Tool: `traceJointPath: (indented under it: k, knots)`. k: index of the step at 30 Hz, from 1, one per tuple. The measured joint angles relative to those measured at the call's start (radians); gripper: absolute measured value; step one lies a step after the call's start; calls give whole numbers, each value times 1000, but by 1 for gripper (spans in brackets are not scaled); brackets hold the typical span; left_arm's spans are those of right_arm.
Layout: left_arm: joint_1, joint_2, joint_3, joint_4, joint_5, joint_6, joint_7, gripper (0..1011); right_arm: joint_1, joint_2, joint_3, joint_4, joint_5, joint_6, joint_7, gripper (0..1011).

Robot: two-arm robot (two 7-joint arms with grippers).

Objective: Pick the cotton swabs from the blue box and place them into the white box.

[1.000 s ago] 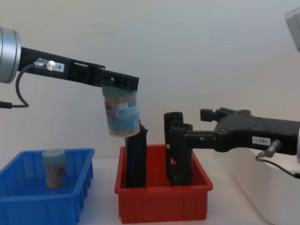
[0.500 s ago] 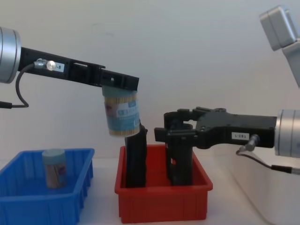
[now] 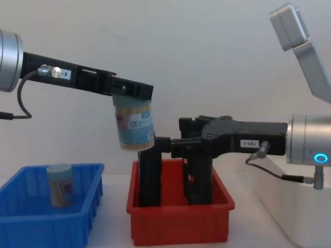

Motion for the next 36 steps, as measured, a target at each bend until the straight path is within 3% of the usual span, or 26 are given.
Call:
traceJointPath:
  k: [36]
  knots:
    - [0, 0, 0, 0, 0, 0, 0, 669, 167, -70, -44, 254, 10, -64, 126, 1001]
